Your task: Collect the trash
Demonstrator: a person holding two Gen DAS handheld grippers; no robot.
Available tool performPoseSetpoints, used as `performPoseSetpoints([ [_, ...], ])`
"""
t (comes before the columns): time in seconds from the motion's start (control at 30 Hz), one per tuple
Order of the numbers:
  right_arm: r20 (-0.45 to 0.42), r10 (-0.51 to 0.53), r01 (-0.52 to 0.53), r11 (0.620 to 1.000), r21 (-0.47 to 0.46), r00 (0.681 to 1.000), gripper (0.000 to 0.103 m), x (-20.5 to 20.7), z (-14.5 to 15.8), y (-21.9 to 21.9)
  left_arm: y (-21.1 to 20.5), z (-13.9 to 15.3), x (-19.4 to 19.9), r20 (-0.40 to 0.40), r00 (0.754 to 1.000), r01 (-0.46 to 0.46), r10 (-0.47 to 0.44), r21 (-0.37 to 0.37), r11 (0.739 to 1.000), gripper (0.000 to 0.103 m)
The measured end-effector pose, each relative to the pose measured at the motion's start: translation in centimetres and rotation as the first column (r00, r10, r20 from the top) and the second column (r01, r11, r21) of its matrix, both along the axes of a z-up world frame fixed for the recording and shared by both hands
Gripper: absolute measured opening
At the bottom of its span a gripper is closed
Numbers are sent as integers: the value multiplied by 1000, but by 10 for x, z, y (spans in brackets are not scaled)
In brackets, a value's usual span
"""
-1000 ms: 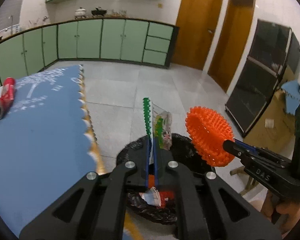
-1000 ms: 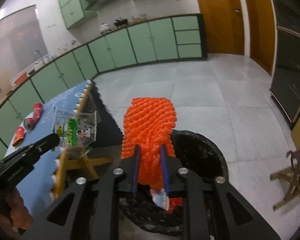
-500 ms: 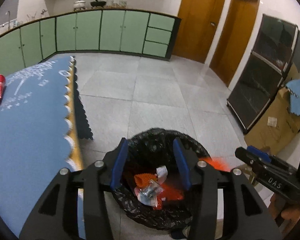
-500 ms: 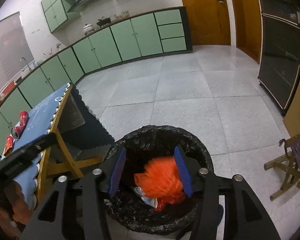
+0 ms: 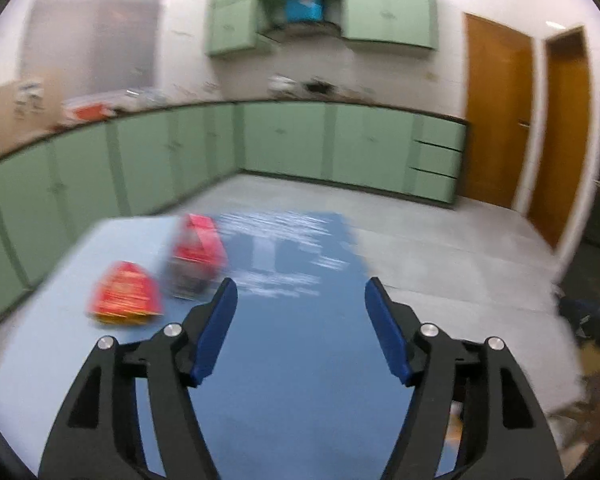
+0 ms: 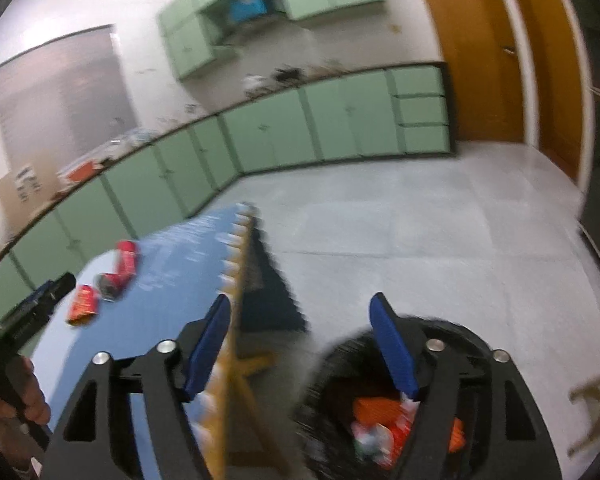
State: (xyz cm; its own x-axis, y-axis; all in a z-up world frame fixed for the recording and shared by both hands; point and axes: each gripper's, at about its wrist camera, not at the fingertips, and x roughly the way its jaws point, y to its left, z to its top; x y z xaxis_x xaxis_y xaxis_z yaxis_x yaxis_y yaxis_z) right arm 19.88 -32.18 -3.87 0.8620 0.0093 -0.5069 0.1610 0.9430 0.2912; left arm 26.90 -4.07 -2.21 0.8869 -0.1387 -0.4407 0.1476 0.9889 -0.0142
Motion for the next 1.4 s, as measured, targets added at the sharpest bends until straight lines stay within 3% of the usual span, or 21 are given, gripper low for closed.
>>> performPoseSetpoints([
  [0.23,29,195,-195,981,-5,980,87,76,14,116,116,6,25,19,962,-271,271,26,962,80],
  [0.47,-29,314,-315,949,-20,949,93,148,3,219,187,-4,50,-28,926,-376,377,41,926,84],
  [0.67,-69,346,-348,937,-14,936,93,193,-16,272,224,-12,53,-44,909,-415,416,29,910,85],
  [1.1,-109,275,-283,957,-67,955,92,232,-44,313,251,-31,66,-74,899,-432,431,-4,902,85],
  [1.4,-197,258,-280,956,-91,946,81,255,-56,325,252,-40,75,-92,905,-419,416,-24,907,85],
])
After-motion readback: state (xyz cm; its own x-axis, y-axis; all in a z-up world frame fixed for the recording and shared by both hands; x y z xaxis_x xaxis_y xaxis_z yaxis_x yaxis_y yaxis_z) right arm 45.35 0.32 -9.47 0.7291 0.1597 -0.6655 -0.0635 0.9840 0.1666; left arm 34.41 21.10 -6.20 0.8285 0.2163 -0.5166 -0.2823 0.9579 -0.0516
